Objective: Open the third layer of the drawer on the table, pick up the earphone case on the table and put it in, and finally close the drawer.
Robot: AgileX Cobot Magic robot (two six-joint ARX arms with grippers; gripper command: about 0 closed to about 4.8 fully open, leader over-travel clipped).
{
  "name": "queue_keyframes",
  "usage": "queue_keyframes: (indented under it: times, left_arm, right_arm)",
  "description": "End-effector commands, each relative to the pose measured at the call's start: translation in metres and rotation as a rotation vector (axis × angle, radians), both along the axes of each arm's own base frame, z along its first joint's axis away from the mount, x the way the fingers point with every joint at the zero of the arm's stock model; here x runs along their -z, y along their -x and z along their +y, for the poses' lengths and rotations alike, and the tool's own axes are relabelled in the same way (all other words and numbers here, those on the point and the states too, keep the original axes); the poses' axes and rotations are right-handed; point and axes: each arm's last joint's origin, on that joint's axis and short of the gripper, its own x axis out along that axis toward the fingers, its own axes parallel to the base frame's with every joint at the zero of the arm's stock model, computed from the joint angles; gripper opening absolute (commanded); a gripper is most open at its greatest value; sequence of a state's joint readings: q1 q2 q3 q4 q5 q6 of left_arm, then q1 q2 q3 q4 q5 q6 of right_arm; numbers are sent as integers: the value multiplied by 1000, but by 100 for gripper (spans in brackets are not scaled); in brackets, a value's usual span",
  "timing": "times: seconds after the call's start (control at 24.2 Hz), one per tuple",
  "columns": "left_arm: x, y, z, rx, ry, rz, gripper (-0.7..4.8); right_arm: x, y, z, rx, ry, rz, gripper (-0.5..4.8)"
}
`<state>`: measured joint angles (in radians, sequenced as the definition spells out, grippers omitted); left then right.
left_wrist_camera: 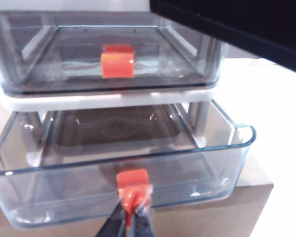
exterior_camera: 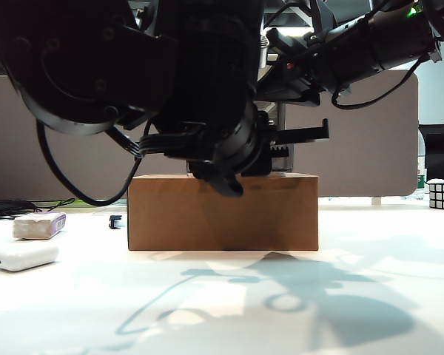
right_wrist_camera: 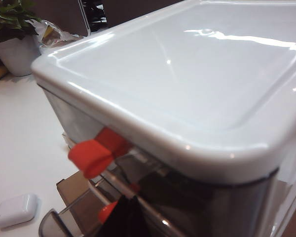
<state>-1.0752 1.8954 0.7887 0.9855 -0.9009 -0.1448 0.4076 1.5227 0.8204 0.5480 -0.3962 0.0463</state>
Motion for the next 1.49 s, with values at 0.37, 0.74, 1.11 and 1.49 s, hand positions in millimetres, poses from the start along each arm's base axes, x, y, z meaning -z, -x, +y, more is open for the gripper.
queue_keyframes:
  times: [0.37, 0.74, 1.11, 1.49]
  left_arm:
    - [3, 23, 8, 8, -23, 19, -6]
    - [1, 28, 13, 8, -55, 32, 155]
    - [-36, 63, 73, -7, -86, 21, 156]
    - [-56, 58, 155, -101, -421, 224, 153]
  right_arm:
    - [-3, -1, 1, 5, -5, -18, -6]
    - [-3, 0, 1, -30, -10, -17, -6]
    - [-4, 1, 2, -70, -16, -14, -6]
    - [-12, 7, 0, -105, -24, -5, -6]
